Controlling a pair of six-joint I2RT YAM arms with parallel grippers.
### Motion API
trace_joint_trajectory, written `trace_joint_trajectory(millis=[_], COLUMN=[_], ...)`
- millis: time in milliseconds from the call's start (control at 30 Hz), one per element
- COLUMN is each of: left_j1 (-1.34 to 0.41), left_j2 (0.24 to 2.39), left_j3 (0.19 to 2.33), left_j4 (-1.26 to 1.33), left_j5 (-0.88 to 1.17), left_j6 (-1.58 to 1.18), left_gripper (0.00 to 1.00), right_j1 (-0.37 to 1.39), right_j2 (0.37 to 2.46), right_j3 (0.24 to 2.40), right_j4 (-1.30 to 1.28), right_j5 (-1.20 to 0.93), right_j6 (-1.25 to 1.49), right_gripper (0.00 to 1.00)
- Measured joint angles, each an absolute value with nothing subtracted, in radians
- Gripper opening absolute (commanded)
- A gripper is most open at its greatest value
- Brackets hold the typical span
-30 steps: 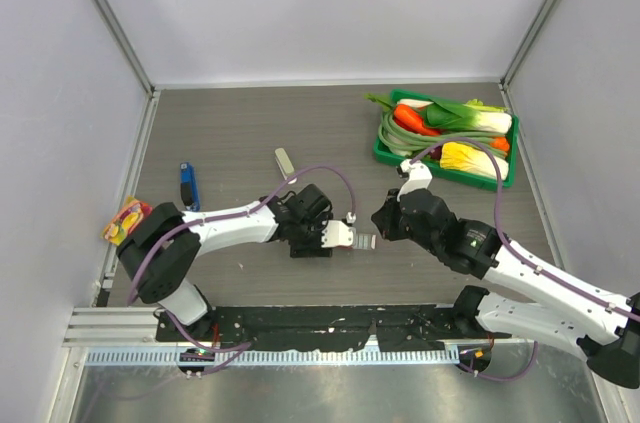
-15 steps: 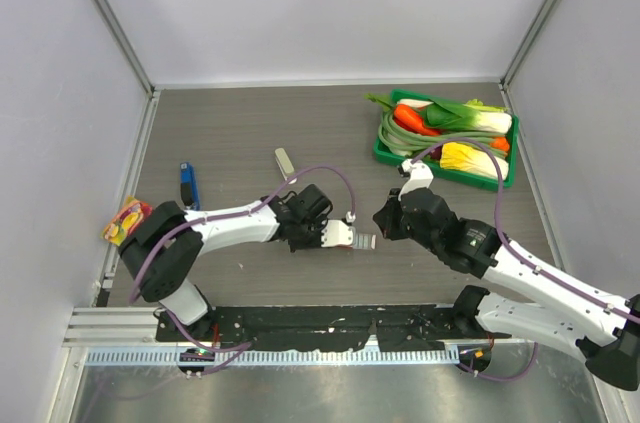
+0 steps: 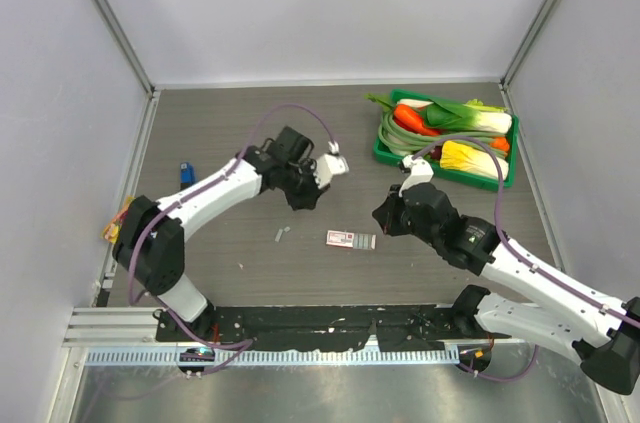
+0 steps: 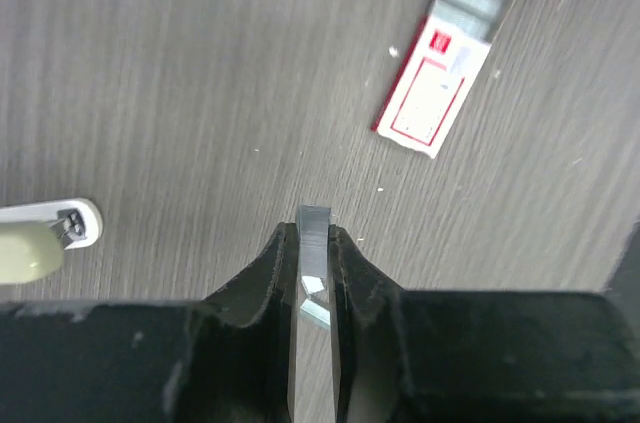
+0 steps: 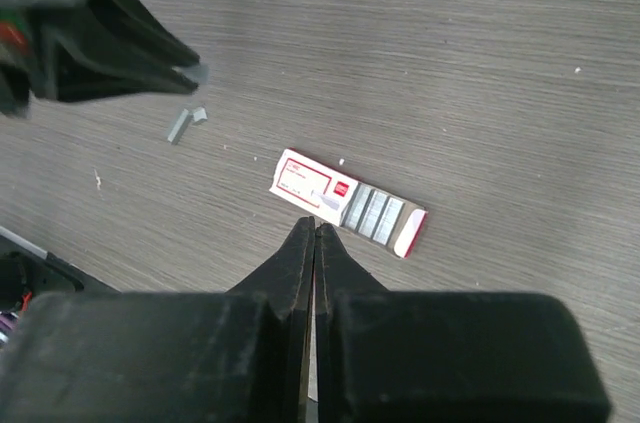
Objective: Unload the staples from the stapler
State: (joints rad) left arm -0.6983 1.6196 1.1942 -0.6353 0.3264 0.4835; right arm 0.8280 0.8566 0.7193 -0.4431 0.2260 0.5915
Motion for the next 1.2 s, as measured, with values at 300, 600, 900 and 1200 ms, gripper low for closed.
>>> trace_joint_trajectory(millis=[300,600,900,1200], left_j1=[-0.432,-0.317,-0.313,-0.313], left_j2=[1.563,1.499,1.56,1.56], left_j3=[1.327,1.089,0.922,0.883], left_j4=[-0.656,0.031,0.842,0.994], left_j5=[0.774,1.134,1.18,1.178], left_j6=[0.18,-0.614,-1.346,-1.46], left_gripper=[0.15,0.18,0.18,0.18], right_j1=[0.786,0.756,0.749,0.726], right_j2=[0.857,0.92,1.064,1.078], right_j3=[0.686,0.636,0.611,0.611], right_j4=[-0.29,0.058,0.359,0.532], right_j5=[0.064,-0.159,-0.248,-0.27], right_j6=[0.581,0.64,0.74,0.803], right_gripper=[0.31,0.47,0.5,0.53])
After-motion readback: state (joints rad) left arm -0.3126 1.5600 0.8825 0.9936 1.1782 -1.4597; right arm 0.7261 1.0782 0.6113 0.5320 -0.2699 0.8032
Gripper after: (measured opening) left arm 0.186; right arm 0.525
